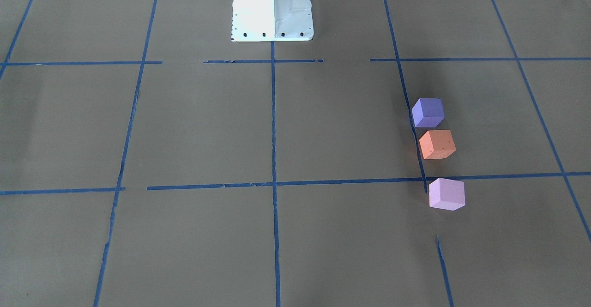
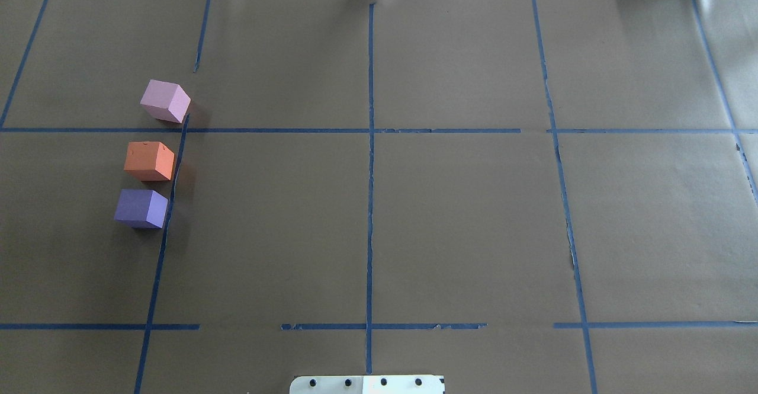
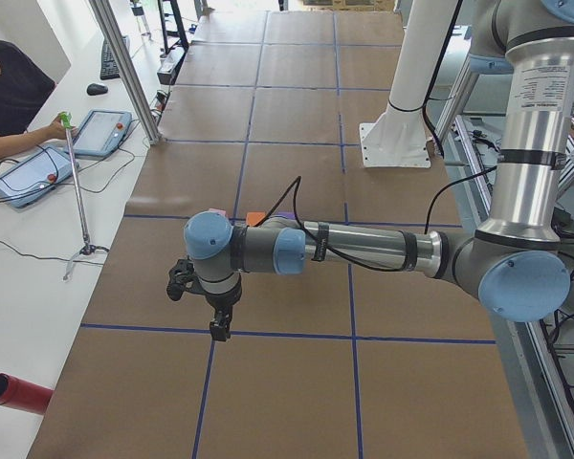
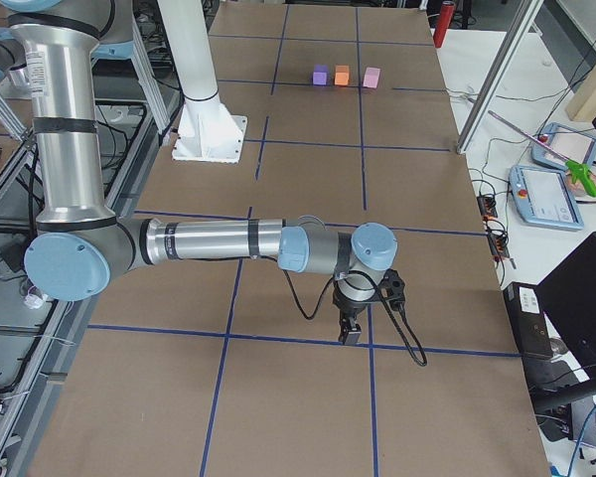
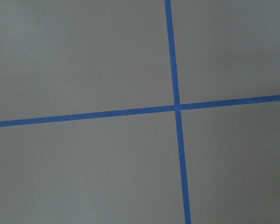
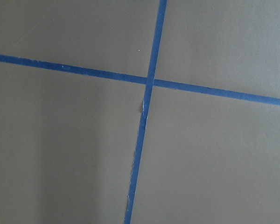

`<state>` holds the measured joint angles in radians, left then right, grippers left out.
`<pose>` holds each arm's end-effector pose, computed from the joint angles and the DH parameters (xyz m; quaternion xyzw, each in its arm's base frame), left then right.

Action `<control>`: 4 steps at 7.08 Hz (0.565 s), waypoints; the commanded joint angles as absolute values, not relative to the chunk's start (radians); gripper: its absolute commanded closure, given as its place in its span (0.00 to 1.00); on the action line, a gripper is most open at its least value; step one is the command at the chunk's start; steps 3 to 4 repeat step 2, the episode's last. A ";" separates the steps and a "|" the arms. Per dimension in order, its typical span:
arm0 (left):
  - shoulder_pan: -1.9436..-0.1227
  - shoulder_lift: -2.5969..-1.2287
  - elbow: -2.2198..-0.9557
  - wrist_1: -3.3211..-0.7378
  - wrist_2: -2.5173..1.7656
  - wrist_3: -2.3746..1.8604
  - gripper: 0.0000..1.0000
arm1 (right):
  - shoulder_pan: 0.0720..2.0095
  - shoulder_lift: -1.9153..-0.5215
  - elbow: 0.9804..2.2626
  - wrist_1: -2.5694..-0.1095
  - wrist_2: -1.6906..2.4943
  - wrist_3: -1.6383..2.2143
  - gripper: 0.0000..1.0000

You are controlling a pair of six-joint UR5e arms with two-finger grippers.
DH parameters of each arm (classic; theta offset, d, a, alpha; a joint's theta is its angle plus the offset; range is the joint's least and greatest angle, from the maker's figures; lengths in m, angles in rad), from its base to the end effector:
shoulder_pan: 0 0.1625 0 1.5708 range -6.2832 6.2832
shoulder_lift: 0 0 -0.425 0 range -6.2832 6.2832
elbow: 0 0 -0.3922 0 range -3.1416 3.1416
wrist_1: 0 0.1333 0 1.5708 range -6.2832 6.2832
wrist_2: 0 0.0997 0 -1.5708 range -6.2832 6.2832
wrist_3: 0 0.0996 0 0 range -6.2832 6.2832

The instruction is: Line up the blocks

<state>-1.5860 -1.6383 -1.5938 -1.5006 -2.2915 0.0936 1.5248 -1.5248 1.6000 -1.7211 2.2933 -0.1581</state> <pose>-0.0755 -0.5194 0.6239 0.0287 0.3515 0.0402 0.9349 0.0442 -0.5070 0.6396 -0.0153 -0.3546 -0.0820 0.9313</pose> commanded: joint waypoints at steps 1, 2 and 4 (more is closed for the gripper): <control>-1.586 -1.638 -1.594 -1.500 -2.290 0.095 0.00 | 1.525 -1.525 1.600 -1.721 2.293 -0.158 0.00; -1.586 -1.640 -1.594 -1.502 -2.290 0.095 0.00 | 1.525 -1.525 1.600 -1.721 2.293 -0.158 0.00; -1.586 -1.640 -1.594 -1.502 -2.290 0.095 0.00 | 1.525 -1.525 1.600 -1.721 2.293 -0.158 0.00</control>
